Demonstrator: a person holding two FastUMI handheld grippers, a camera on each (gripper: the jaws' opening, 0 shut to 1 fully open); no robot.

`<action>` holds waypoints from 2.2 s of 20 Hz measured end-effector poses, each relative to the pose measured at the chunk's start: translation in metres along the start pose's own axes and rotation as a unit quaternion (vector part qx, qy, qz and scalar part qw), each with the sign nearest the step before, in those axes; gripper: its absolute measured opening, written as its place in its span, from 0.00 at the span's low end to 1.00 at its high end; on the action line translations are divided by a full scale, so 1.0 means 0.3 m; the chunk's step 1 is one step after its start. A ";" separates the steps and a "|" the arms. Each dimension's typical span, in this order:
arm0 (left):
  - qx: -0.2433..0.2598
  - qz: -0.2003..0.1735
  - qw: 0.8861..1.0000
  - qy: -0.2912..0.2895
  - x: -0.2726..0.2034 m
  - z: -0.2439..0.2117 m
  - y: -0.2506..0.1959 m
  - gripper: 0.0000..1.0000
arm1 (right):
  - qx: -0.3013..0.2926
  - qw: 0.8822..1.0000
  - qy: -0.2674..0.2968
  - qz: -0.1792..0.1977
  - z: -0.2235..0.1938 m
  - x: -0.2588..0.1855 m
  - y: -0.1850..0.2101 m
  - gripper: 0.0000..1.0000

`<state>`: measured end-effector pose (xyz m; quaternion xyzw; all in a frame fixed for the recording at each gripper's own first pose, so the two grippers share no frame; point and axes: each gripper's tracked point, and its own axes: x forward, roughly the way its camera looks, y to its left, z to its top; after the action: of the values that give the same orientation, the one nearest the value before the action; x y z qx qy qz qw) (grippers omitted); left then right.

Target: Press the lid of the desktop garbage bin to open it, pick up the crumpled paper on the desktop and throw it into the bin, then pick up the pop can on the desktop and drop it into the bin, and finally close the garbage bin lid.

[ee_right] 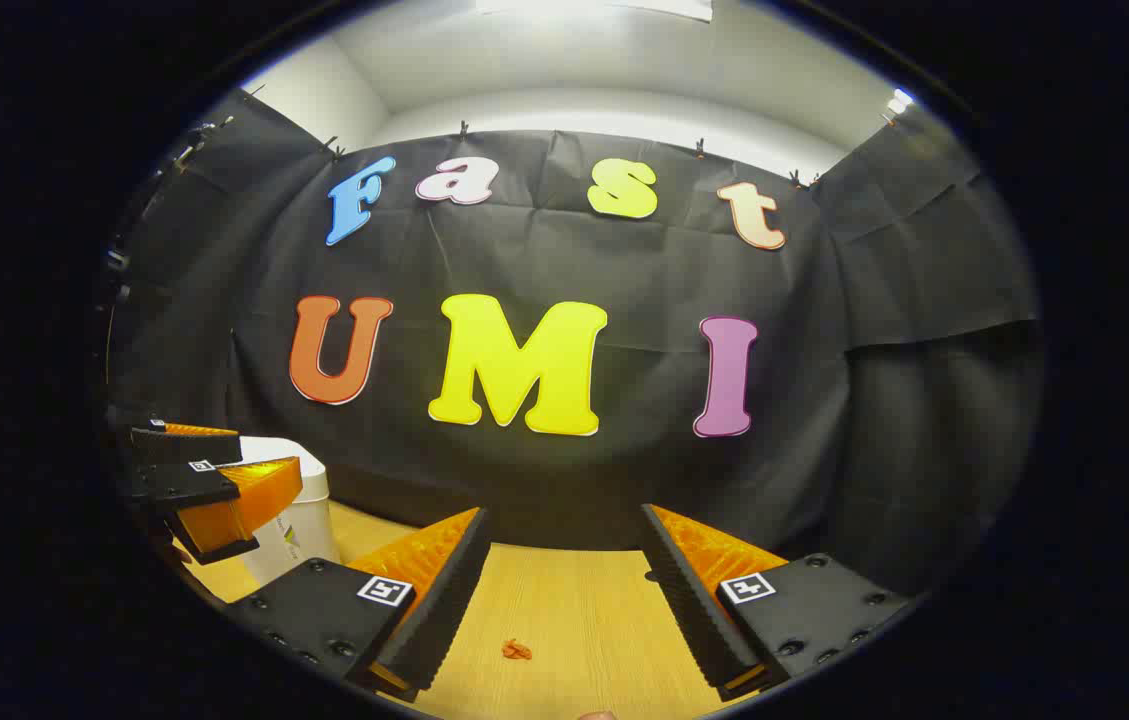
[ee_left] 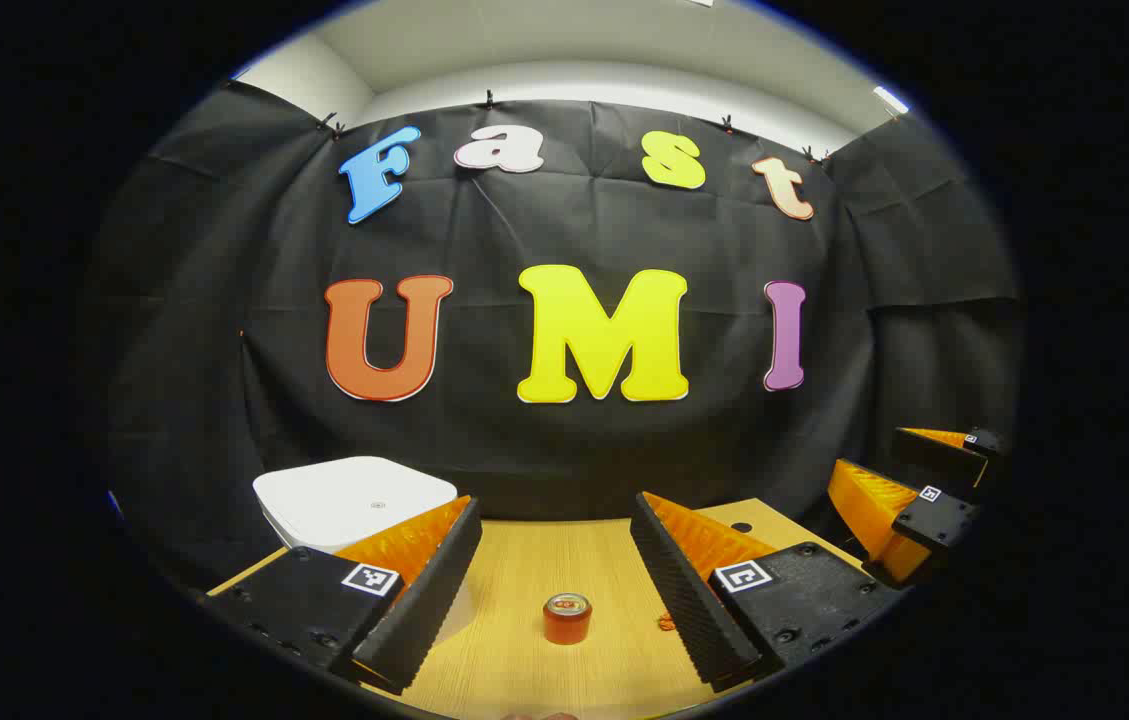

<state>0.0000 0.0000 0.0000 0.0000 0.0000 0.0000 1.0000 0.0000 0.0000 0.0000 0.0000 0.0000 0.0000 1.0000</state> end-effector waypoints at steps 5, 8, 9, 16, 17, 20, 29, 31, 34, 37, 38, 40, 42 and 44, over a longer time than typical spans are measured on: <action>-0.012 0.004 1.000 0.002 0.005 -0.005 0.016 0.99 | -0.009 1.000 0.001 0.007 0.006 0.010 0.024 0.94; -0.011 0.008 1.000 0.002 0.012 -0.002 0.034 0.99 | -0.011 1.000 0.000 0.009 0.009 0.015 0.041 0.94; -0.011 0.009 1.000 0.003 0.015 -0.005 0.042 0.99 | -0.013 1.000 -0.001 0.010 0.008 0.012 0.046 0.95; -0.007 0.009 1.000 0.001 0.014 0.000 0.065 0.98 | -0.015 1.000 -0.005 0.017 0.016 0.019 0.084 0.94; -0.007 0.009 1.000 0.000 0.015 0.003 0.070 0.98 | -0.016 1.000 -0.006 0.018 0.013 0.019 0.087 0.94; -0.003 0.010 1.000 -0.001 0.019 0.005 0.086 0.96 | -0.017 1.000 -0.006 0.021 0.016 0.017 0.101 0.95; -0.004 0.030 0.999 0.026 0.085 -0.036 0.220 0.56 | -0.015 1.000 0.001 0.025 -0.003 0.019 0.133 0.94; 0.000 0.048 0.999 0.024 0.117 -0.030 0.273 0.42 | -0.017 1.000 0.003 0.025 -0.008 0.022 0.139 0.95; -0.002 0.075 0.997 0.023 0.163 -0.022 0.359 0.23 | -0.019 1.000 0.003 0.024 -0.005 0.028 0.144 0.95; -0.002 0.097 0.995 0.030 0.209 -0.031 0.433 0.14 | -0.020 0.999 0.005 0.025 -0.012 0.035 0.151 0.94; 0.000 0.103 0.994 0.036 0.225 -0.037 0.456 0.12 | -0.020 0.999 0.005 0.026 -0.012 0.037 0.154 0.94; -0.003 0.113 0.992 0.051 0.251 -0.059 0.497 0.09 | -0.020 0.999 0.006 0.026 -0.016 0.039 0.156 0.95; -0.001 0.120 0.991 0.062 0.273 -0.077 0.526 0.07 | -0.020 0.999 0.007 0.027 -0.019 0.044 0.162 0.95; 0.005 0.123 0.989 0.076 0.297 -0.103 0.547 0.05 | -0.022 0.999 0.008 0.027 -0.020 0.046 0.166 0.94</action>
<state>0.0892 0.1640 -0.0308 0.0051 0.0763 0.1232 0.9894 0.0138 0.0498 -0.0061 -0.0215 0.0077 0.0272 0.9994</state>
